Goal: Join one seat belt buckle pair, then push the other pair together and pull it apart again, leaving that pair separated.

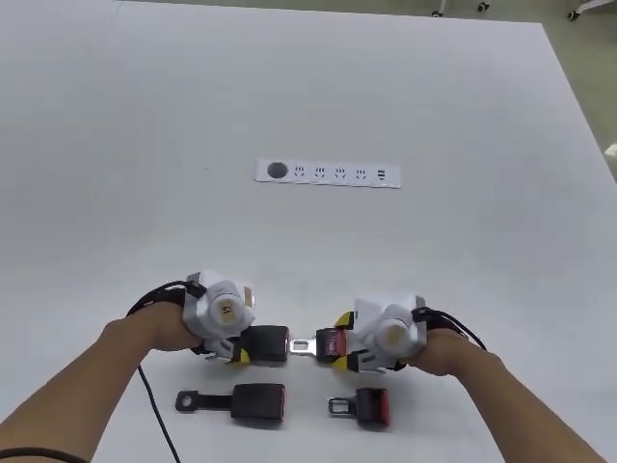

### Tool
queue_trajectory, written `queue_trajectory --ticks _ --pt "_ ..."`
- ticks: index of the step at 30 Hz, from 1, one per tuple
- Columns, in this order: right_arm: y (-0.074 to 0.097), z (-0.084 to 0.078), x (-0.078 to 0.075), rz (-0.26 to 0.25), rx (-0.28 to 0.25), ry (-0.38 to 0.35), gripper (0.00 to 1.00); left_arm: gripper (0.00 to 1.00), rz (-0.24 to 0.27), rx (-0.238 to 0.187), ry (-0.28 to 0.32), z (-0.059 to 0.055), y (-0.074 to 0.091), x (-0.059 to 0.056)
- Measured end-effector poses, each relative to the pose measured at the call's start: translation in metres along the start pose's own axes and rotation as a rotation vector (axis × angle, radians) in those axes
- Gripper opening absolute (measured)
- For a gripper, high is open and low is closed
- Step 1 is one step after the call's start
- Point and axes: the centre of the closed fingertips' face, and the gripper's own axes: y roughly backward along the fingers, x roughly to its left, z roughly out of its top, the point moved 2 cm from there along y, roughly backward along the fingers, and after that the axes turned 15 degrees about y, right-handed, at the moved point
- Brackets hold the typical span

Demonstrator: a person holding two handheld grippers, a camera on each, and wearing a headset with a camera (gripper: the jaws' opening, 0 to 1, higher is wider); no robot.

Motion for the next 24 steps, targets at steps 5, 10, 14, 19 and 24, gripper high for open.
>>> queue_trajectory --ticks 5,10,14,19,24 --pt "-0.004 0.005 0.001 0.003 -0.005 -0.001 0.30 0.31 0.000 -0.001 0.001 0.000 0.000 -0.001" --pt "-0.007 0.010 0.002 0.003 -0.012 -0.002 0.30 0.31 0.001 -0.003 -0.001 -0.001 -0.001 0.000" --pt "-0.012 0.013 0.001 0.003 -0.017 -0.004 0.30 0.31 0.002 -0.003 -0.001 -0.002 -0.002 0.001" --pt "-0.012 0.016 0.003 0.002 -0.010 0.006 0.30 0.31 0.004 -0.005 -0.001 -0.002 -0.001 0.000" --pt "-0.011 0.016 0.002 -0.001 -0.007 0.012 0.30 0.31 0.005 -0.009 -0.005 -0.002 -0.001 0.001"
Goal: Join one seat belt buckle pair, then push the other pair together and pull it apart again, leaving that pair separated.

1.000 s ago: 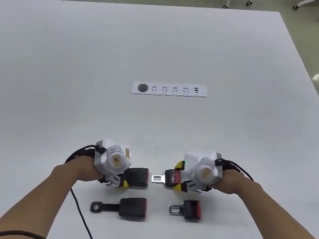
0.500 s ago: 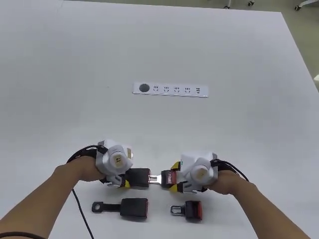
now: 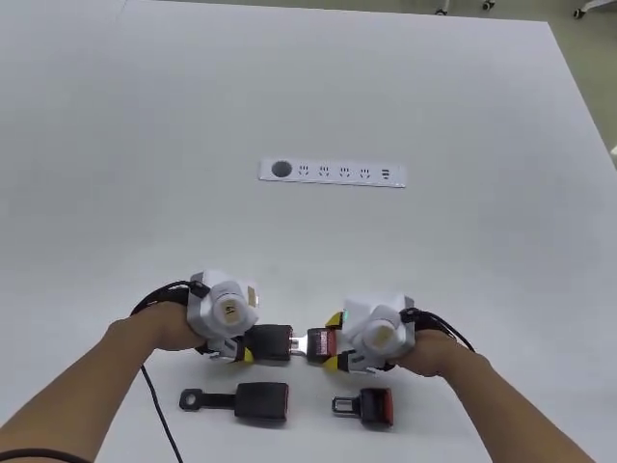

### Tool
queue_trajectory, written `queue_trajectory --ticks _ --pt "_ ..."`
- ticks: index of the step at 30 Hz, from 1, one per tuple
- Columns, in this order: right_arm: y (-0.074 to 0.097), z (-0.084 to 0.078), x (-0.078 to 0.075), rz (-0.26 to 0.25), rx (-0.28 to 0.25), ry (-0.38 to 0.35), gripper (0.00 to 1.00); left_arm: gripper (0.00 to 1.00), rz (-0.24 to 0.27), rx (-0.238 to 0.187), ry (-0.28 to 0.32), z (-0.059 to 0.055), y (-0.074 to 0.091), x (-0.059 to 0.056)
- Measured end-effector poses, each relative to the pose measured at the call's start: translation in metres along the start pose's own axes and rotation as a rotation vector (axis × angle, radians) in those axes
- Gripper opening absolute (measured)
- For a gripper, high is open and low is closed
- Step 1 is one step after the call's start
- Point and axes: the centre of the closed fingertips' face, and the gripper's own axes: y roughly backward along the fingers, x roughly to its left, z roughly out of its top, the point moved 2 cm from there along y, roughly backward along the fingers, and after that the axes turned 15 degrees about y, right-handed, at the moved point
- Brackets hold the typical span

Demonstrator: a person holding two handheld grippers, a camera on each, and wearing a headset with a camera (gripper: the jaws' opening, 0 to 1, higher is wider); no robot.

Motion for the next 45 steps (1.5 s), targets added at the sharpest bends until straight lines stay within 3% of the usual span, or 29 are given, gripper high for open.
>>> queue_trajectory --ticks 12,32,37,39,45 --pt "-0.001 0.002 0.000 -0.003 0.000 -0.013 0.28 0.30 0.012 0.003 -0.018 0.001 0.000 0.000" --pt "-0.009 0.011 -0.001 -0.005 -0.011 -0.047 0.27 0.29 0.021 -0.018 0.005 0.002 0.001 -0.001" --pt "-0.011 0.014 -0.001 -0.007 -0.017 -0.056 0.27 0.29 0.028 -0.005 0.002 0.000 -0.001 -0.001" --pt "0.002 0.015 0.001 -0.015 -0.001 -0.054 0.27 0.28 0.026 -0.002 -0.002 0.001 0.001 -0.002" --pt "0.007 0.014 0.004 -0.013 -0.011 -0.036 0.27 0.29 0.015 -0.012 -0.004 0.002 0.004 -0.002"
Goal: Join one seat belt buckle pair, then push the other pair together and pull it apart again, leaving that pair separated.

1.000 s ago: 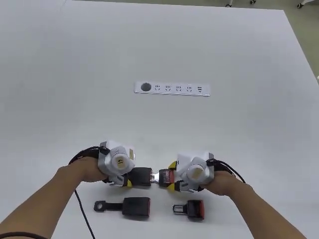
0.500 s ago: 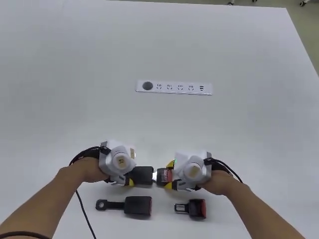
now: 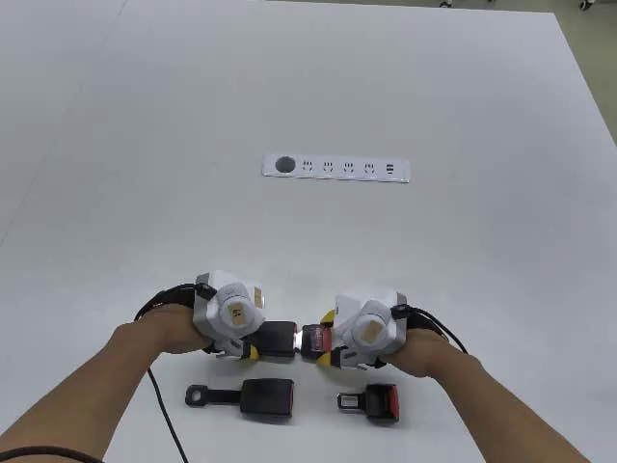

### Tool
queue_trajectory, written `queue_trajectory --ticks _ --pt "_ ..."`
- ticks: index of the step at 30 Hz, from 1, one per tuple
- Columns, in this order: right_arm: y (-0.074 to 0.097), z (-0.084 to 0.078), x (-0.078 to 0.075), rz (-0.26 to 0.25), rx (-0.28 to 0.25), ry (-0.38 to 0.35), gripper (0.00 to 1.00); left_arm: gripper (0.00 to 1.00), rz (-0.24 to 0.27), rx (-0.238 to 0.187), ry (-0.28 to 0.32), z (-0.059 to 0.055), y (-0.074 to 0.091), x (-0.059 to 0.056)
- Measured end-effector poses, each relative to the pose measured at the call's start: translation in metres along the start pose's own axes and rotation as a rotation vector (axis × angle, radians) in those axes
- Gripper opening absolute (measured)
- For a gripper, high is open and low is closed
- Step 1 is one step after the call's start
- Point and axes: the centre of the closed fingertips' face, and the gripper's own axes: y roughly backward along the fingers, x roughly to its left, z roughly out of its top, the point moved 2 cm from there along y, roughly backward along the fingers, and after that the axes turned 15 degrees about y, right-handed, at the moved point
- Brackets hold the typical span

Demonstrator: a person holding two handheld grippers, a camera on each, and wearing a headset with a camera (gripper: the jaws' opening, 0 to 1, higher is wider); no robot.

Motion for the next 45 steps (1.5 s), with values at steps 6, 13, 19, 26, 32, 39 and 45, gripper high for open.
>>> queue_trajectory --ticks 6,13,19,26,32,39,45 --pt "-0.003 0.004 -0.001 0.002 -0.012 -0.015 0.27 0.29 0.000 0.004 0.013 0.001 0.000 -0.002" --pt "-0.008 0.000 -0.002 0.007 -0.022 -0.013 0.27 0.29 -0.022 -0.003 -0.013 -0.004 0.002 0.002" --pt "-0.014 0.001 -0.003 0.009 0.003 -0.022 0.28 0.29 -0.012 0.031 -0.017 -0.002 -0.001 0.003" --pt "-0.014 -0.001 0.000 0.009 -0.030 -0.024 0.28 0.29 -0.022 0.010 -0.051 -0.003 0.000 0.001" --pt "-0.017 -0.002 -0.002 0.002 -0.026 -0.007 0.30 0.31 -0.022 -0.002 -0.039 -0.004 -0.001 0.001" --pt "-0.019 -0.002 -0.004 0.004 -0.019 0.000 0.32 0.32 -0.017 0.014 -0.049 -0.003 -0.002 -0.001" --pt "-0.018 -0.004 -0.004 0.006 -0.008 0.010 0.36 0.32 -0.013 0.014 -0.036 -0.004 -0.004 0.002"
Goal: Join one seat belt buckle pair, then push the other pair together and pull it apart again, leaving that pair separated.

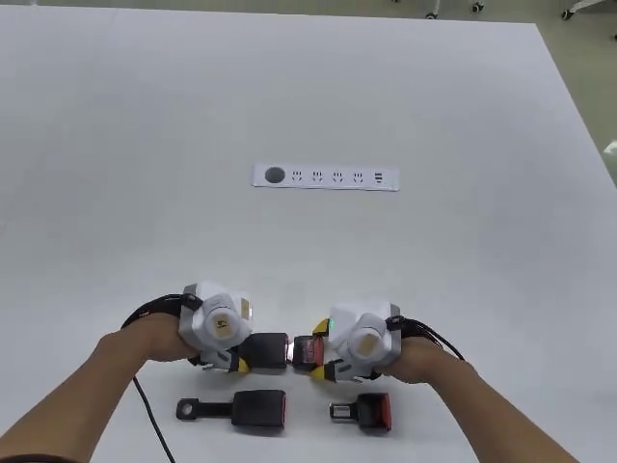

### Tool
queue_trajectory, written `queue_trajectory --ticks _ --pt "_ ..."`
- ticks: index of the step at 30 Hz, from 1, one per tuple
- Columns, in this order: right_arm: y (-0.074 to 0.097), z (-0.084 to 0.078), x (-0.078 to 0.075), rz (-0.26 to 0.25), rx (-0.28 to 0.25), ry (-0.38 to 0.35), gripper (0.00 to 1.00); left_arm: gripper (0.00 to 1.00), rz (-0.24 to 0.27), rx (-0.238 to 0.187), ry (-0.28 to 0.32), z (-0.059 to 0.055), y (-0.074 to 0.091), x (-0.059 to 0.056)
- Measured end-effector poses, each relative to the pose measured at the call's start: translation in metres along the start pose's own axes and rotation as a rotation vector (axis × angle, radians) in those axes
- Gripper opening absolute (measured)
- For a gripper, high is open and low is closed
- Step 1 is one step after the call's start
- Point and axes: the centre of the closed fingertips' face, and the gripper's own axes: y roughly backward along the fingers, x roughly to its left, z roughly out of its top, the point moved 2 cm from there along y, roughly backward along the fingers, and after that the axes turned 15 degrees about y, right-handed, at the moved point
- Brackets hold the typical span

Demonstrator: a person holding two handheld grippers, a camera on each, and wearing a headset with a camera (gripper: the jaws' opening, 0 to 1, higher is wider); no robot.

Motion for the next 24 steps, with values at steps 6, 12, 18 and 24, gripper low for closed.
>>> queue_trajectory --ticks 6,12,18,24 --pt "0.011 -0.002 -0.001 -0.010 0.008 -0.013 0.40 0.33 0.014 -0.021 0.021 -0.002 0.002 0.005" --pt "0.021 -0.008 -0.002 -0.031 0.016 -0.039 0.44 0.36 0.046 -0.079 0.079 -0.004 0.010 0.008" --pt "0.033 -0.016 -0.005 -0.055 0.017 -0.066 0.47 0.41 0.059 -0.109 0.131 -0.013 0.020 0.006" --pt "0.044 -0.026 -0.002 -0.076 0.026 -0.094 0.49 0.43 0.071 -0.146 0.177 -0.021 0.028 0.002"
